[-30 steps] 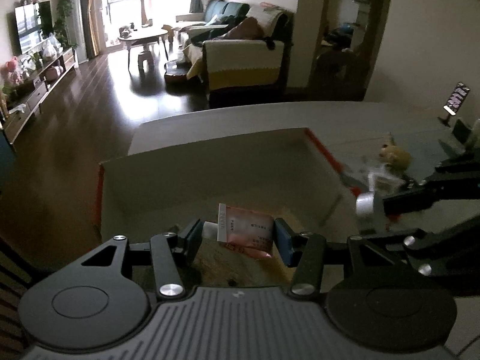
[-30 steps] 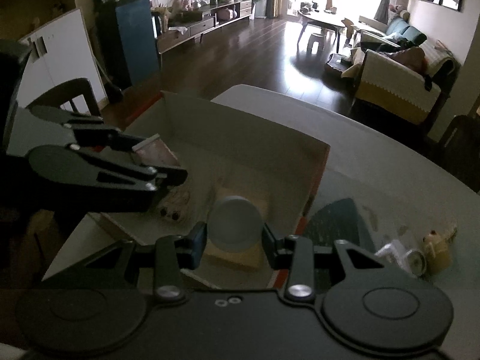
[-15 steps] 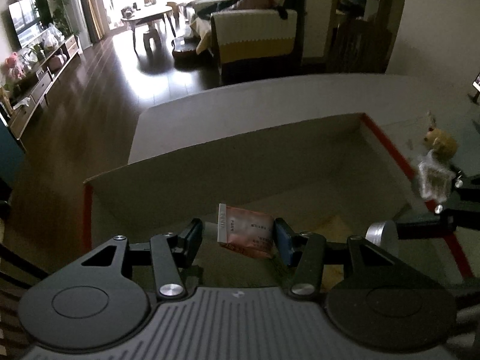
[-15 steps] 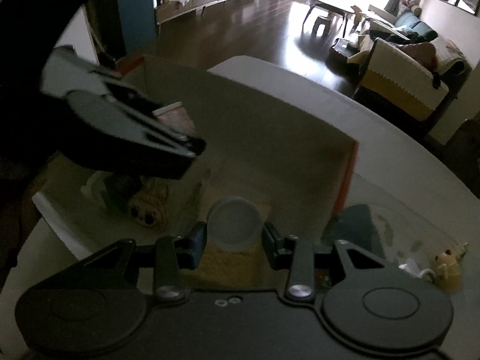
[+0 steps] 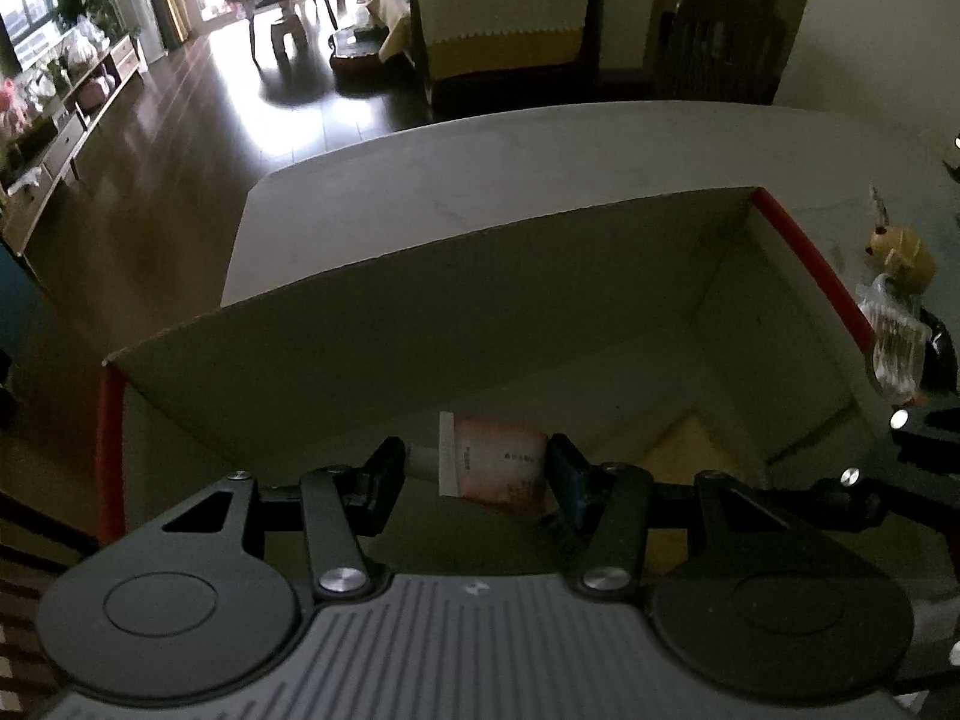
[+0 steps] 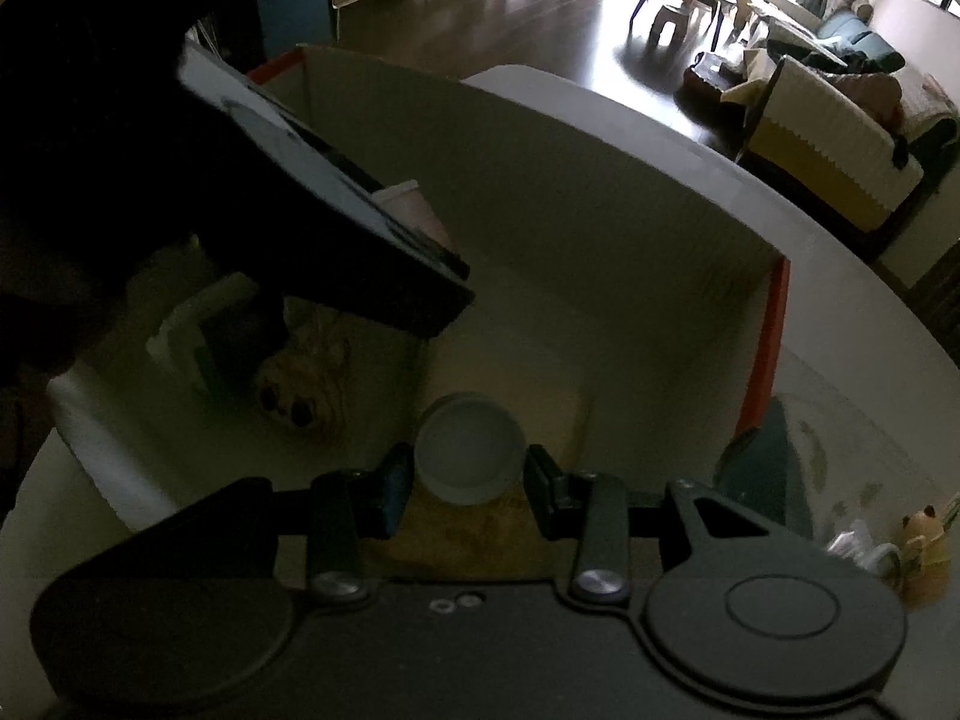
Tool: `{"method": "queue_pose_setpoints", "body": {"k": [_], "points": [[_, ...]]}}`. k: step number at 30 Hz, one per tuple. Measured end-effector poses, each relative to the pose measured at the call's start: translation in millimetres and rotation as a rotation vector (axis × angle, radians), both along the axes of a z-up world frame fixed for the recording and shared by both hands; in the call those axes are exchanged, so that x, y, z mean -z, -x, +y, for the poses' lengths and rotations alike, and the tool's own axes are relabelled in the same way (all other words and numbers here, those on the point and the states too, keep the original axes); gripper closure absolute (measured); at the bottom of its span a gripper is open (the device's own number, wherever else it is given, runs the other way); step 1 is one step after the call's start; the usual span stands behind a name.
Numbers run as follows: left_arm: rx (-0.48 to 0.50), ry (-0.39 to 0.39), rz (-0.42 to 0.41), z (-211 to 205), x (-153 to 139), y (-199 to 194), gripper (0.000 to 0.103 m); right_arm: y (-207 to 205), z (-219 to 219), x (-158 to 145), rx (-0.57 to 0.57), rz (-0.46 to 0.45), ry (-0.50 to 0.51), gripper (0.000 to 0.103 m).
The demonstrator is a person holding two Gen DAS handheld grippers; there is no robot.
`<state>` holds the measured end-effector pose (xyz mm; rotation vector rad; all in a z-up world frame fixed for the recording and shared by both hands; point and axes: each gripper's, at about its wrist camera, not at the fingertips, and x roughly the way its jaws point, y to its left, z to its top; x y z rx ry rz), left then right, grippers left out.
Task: Organize objects
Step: 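Open both grippers to drop the packet and lid into the box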
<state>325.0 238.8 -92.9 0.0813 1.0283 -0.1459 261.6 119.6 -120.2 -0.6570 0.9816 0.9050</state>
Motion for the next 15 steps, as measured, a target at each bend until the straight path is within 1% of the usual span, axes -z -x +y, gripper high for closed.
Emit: {"method": "queue_pose_setpoints", "body": {"k": [5,7,8,9,10,12,15], "points": [[-0.017,0.031,0.015,8,2,1,0.051,-4,-1,2,0.013,0.012,0.001,0.062],[-0.025,0.031,0.021,10,3,2,0.050,-2,0,2,0.009,0.018,-0.002,0.060],[-0.027,0.037,0.023,11,3,4,0.049,-1,-1,1,0.004,0.021,-0.006,0.056],[-0.030,0.042,0.022,12,2,5,0.046,0,-1,0,-0.003,0.023,-0.012,0.052],[-0.033,0.045,0.017,13,1,6,0.041,2,-2,-2,-0.009,0.022,-0.017,0.051],[-0.035,0.048,0.002,15,-3,6,0.036,5,-5,-5,-0.016,0.017,-0.024,0.045],[-0.034,0.044,-0.013,15,-7,9,0.036,8,-9,-11,-0.017,0.015,-0.039,0.041]]}}
